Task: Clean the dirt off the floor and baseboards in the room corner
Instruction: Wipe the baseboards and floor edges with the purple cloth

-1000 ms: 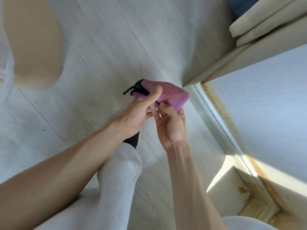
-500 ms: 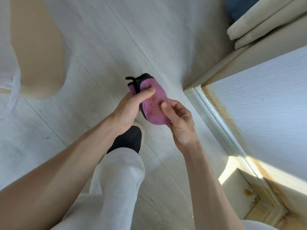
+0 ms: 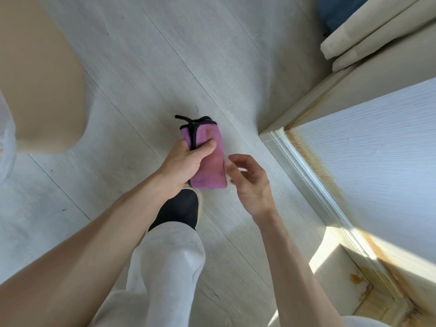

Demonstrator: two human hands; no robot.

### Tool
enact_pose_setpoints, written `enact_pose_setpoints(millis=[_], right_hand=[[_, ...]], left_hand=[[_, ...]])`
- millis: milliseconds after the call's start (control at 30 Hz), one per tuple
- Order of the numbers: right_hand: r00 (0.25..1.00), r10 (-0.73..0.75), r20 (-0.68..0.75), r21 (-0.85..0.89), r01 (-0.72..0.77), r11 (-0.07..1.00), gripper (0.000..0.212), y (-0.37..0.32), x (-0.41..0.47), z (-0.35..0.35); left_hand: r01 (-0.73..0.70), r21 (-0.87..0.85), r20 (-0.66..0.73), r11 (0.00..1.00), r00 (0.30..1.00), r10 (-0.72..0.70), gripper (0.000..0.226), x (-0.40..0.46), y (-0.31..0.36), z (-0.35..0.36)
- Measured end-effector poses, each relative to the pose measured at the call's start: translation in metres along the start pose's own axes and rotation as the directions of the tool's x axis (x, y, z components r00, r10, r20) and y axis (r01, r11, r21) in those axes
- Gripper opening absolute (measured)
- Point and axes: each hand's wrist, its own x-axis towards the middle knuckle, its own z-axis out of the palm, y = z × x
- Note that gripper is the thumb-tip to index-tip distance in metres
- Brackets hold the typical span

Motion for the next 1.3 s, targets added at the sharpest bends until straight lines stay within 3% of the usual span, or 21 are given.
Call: enact_pose_setpoints(millis=[100, 167, 233, 300, 467, 667, 800, 967, 1200, 1300], right_hand=[[0.964, -0.162, -0.209, -0.323, 0.088, 0.942, 0.043, 0.020, 0.020, -0.015], [0.970, -0.224, -0.095, -0.550, 0.136, 0.824, 0.067, 0.034, 0.034, -0.016], [0.982, -0.171, 0.084, -0.761, 0.174, 0.625, 0.097, 0.046, 0.041, -0.009], [0.984, -0.079, 0.159, -0.850, 0.177, 0.497, 0.109, 0.049, 0.042, -0.006], [0.989, 0.059, 0.137, -0.896, 0.098, 0.434, 0.108, 0.030, 0.043, 0.004], [0.989, 0.063, 0.130, -0.916, 0.096, 0.389, 0.106, 0.034, 0.043, 0.007], [0.986, 0.137, 0.091, -0.939, 0.039, 0.341, 0.107, 0.029, 0.047, 0.017], [0.990, 0.130, 0.060, -0.953, 0.018, 0.303, 0.108, 0.031, 0.047, 0.019], [0.997, 0.069, 0.038, -0.950, 0.015, 0.311, 0.114, 0.038, 0.047, 0.019], [0.995, 0.091, 0.033, -0.952, 0.003, 0.307, 0.111, 0.034, 0.047, 0.020]], left_hand=[[-0.042, 0.292, -0.078, 0.955, 0.995, 0.067, 0.020, 0.020, 0.003, 0.002], [-0.062, 0.475, -0.057, 0.878, 0.993, 0.101, 0.027, 0.032, 0.011, 0.005], [-0.113, 0.562, 0.005, 0.819, 0.991, 0.134, 0.026, 0.043, 0.021, 0.011], [-0.210, 0.587, 0.077, 0.782, 0.976, 0.204, 0.019, 0.057, 0.031, 0.021], [-0.311, 0.647, 0.202, 0.697, 0.950, 0.236, 0.032, 0.115, 0.074, 0.063], [-0.435, 0.726, 0.322, 0.533, 0.899, 0.296, 0.019, 0.190, 0.119, 0.122], [-0.500, 0.721, 0.431, 0.480, 0.866, 0.254, 0.024, 0.216, 0.129, 0.156], [-0.537, 0.776, 0.516, 0.331, 0.842, 0.156, 0.015, 0.227, 0.120, 0.178], [-0.510, 0.785, 0.523, 0.353, 0.850, 0.063, 0.022, 0.213, 0.112, 0.184], [-0.530, 0.762, 0.549, 0.372, 0.834, 0.063, 0.008, 0.207, 0.113, 0.179]])
